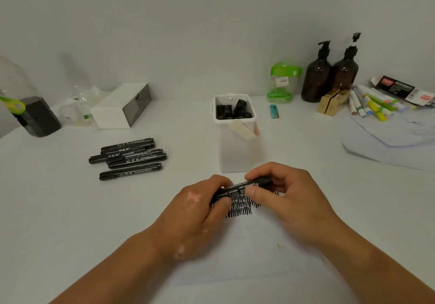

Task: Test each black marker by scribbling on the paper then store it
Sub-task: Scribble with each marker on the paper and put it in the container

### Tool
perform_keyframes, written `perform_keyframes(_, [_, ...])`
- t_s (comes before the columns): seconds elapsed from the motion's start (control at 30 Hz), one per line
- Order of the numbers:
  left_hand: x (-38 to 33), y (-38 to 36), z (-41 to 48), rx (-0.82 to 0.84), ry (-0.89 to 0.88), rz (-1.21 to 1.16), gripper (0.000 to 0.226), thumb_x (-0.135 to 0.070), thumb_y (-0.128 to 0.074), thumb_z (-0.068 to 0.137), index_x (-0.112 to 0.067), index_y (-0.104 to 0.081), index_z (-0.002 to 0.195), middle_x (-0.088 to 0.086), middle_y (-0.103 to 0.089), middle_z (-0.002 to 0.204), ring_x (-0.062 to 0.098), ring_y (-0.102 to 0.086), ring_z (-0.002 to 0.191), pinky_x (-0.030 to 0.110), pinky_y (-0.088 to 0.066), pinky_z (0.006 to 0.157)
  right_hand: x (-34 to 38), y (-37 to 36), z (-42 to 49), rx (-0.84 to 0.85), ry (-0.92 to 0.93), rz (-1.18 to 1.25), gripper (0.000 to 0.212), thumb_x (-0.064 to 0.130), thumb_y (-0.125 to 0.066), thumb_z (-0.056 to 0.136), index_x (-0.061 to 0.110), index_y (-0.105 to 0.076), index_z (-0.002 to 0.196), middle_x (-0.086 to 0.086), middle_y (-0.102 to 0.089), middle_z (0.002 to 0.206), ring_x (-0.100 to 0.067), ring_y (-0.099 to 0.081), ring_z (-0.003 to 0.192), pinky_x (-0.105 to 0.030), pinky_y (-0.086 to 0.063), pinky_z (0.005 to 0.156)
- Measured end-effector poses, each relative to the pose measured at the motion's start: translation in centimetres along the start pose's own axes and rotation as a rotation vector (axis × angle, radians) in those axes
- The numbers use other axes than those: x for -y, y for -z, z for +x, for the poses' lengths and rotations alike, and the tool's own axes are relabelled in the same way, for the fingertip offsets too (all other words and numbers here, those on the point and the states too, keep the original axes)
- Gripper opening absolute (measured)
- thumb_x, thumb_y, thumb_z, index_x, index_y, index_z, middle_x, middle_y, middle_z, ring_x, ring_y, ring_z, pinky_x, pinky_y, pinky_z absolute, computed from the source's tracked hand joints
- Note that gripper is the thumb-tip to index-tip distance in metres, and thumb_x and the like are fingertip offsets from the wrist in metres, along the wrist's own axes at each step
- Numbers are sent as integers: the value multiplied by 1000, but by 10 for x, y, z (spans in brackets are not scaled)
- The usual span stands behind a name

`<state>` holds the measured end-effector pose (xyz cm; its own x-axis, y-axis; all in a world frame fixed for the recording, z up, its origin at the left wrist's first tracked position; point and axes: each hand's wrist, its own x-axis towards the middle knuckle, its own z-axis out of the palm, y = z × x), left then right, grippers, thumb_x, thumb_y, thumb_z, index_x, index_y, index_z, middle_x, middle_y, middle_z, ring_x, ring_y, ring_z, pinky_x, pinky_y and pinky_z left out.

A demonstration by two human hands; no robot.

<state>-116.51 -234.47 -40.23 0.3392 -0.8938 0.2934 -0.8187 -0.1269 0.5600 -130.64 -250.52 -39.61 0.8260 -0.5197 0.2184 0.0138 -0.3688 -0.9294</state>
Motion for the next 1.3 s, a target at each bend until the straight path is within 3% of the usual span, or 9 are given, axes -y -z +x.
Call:
perform_keyframes(0.1, [-1, 1, -3, 15, -22, -4, 27, -40, -38, 101, -27, -59, 110, -12, -61, 85, 11, -56, 78, 26, -44, 68, 6, -4, -3, 9, -9, 59, 16, 32, -77, 76, 36, -75, 91, 8, -76, 82, -9, -70, 73, -17, -53, 64])
perform_keyframes(0.33, [-10, -1, -5, -18, -60, 59, 36, -43, -35, 104, -17, -59, 103, -8, -59, 78, 14, -52, 67, 30, -44, 62, 12, -14, -7, 100, -82, 252, 12, 20, -82, 78, 20, -77, 88, 11, -67, 63, -1, -58, 51, -10, -43, 50])
perform_keyframes(0.47, [-14, -1, -5, -21, -72, 36, 34, -43, -36, 102, -18, -59, 100, -13, -53, 72, 14, -49, 63, 26, -42, 58, 14, -16, -8, 111, -100, 202, 24, 40, -80, 69, 24, -74, 86, 7, -64, 62, -10, -52, 52, -17, -42, 50])
perform_keyframes(0.67, [-14, -1, -6, -44, -58, 60, 40, -52, -35, 100, -23, -62, 106, -11, -49, 61, 16, -46, 54, 29, -41, 53, 15, -14, -8, 146, -80, 225, 24, 42, -77, 71, 24, -71, 85, -6, -59, 66, -16, -49, 56, -28, -40, 48])
perform_keyframes(0.8, [-11, -1, -6, -54, -69, 36, 39, -59, -43, 96, -25, -62, 103, -17, -42, 55, 9, -43, 50, 15, -31, 51, 15, -12, -8, 121, -57, 171, 23, 41, -78, 69, 22, -71, 81, -4, -60, 61, -18, -48, 54, -25, -41, 49])
perform_keyframes(0.97, [2, -6, -8, -6, 25, 106, 69, -81, -52, 75, -39, -45, 129, -22, -49, 92, -2, -48, 86, 10, -37, 76, 18, 11, 3, -134, -128, 374, 9, 23, -69, 66, 17, -62, 65, -5, -47, 51, -17, -40, 47, -24, -31, 40])
perform_keyframes(1.03, [5, -8, -8, 44, 11, 185, 78, -85, -51, 73, -41, -42, 138, -21, -45, 107, -1, -45, 101, 18, -40, 91, 22, 25, 6, -103, -145, 382, 14, 21, -60, 72, 15, -72, 73, -10, -57, 55, -19, -50, 47, -26, -37, 39])
perform_keyframes(1.13, [3, -9, -8, 95, 12, 267, 82, -87, -51, 71, -44, -43, 140, -17, -43, 113, 7, -43, 104, 25, -41, 95, 28, 32, 11, 54, -193, 325, 30, 22, -56, 74, 11, -80, 88, -22, -71, 71, -29, -68, 56, -29, -52, 45])
perform_keyframes(1.3, [4, -2, -11, 126, 58, 284, 78, -85, -56, 69, -45, -48, 135, -18, -39, 115, 6, -40, 108, 24, -38, 98, 15, 17, 3, 41, -210, 111, 12, 24, -70, 69, 15, -72, 78, -10, -64, 60, -21, -59, 51, -28, -46, 44])
